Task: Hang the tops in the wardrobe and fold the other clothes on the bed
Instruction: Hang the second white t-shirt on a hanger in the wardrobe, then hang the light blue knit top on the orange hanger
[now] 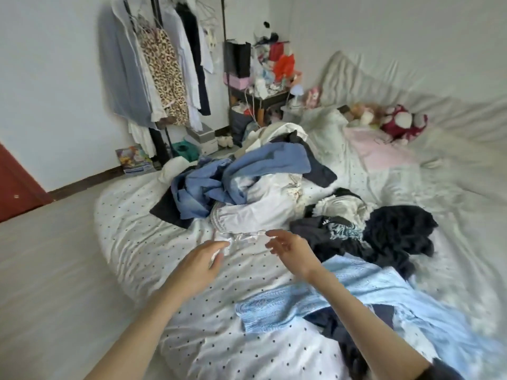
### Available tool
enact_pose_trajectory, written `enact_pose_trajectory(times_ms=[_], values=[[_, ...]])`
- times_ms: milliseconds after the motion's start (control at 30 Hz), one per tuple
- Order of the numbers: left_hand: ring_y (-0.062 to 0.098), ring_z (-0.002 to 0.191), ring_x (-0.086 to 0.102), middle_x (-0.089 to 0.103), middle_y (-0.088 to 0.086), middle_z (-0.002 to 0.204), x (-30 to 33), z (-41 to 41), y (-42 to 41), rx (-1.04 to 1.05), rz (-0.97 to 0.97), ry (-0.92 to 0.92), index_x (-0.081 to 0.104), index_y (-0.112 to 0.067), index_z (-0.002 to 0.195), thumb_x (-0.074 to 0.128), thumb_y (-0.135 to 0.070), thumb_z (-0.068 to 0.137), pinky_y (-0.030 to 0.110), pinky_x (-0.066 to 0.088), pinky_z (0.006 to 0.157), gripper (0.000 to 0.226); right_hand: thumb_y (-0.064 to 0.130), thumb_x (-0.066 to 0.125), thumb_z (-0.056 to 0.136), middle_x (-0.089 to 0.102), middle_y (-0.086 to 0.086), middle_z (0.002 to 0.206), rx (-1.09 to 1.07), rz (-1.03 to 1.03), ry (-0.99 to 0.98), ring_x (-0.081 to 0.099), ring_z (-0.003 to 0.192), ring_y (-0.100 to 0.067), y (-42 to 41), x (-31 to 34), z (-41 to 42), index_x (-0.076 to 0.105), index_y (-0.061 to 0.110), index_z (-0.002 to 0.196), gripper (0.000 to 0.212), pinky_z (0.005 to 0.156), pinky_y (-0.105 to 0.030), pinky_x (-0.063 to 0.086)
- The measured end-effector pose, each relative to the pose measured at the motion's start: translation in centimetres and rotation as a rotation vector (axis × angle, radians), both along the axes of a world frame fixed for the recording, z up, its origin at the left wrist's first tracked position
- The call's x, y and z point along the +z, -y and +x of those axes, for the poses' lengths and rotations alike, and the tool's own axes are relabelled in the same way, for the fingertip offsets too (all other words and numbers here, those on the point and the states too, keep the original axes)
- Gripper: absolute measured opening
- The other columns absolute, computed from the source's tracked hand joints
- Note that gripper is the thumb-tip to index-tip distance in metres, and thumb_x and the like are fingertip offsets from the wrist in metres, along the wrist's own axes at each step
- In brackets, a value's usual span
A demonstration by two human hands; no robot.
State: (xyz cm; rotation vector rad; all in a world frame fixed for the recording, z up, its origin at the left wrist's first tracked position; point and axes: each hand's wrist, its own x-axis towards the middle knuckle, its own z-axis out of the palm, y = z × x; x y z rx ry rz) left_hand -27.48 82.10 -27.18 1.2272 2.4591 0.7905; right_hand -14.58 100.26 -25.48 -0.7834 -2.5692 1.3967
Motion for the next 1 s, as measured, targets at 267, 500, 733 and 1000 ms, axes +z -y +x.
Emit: enact_pose_trajectory(times_ms=[267,500,733,1000], values=[[0.01,0.124,0.046,0.048,-0.001,0.138,-8.2,3.7,-16.7,-0.346,-0.201,0.11,0.046,-0.016,0.136,0.043,-0.015,0.098,0.021,0.034,0.102,0.038,0.016,0.041,0.099,0.063,-0.007,0.122,-0.173,0.182,0.371,0.057,0.115,-0.024,-13.4,-8.6,8.1,0.052,0.016,0.131,0.035,0.093,-0.035,0.045],[0.021,0.133,0.036,0.033,0.011,0.148,-16.3,6.0,-23.4,-0.323,-0.486,0.351,0.002,-0.007,0.15,0.046,-0.029,0.098,0.029,0.03,0.105,0.071,0.026,0.048,0.096,0.031,0.003,0.151,-0.15,0.384,0.555,0.021,0.14,-0.018,-19.0,-15.2,10.4,0.029,0.024,0.145,0.052,0.111,-0.046,0.029],[0.007,0.052,0.039,0.044,-0.006,0.055,-16.2,6.5,-24.5,-0.219,-0.205,0.401,0.042,-0.021,0.058,0.063,-0.006,0.086,0.016,0.03,0.053,0.038,0.032,0.046,0.097,0.014,0.01,0.157,0.041,0.433,0.526,0.006,0.145,-0.013,-19.8,-17.0,9.2,0.012,0.031,0.15,0.062,0.115,-0.047,0.012],[-0.004,0.064,0.051,0.056,-0.007,0.072,-6.6,2.6,-22.9,-0.214,0.15,0.564,0.051,-0.018,0.078,0.059,-0.004,0.09,0.01,0.038,0.063,0.019,0.037,0.057,0.091,0.056,0.011,0.082,0.104,0.406,0.275,0.057,0.094,-0.014,-20.0,-12.2,5.6,0.062,0.018,0.092,0.02,0.112,-0.045,0.017]])
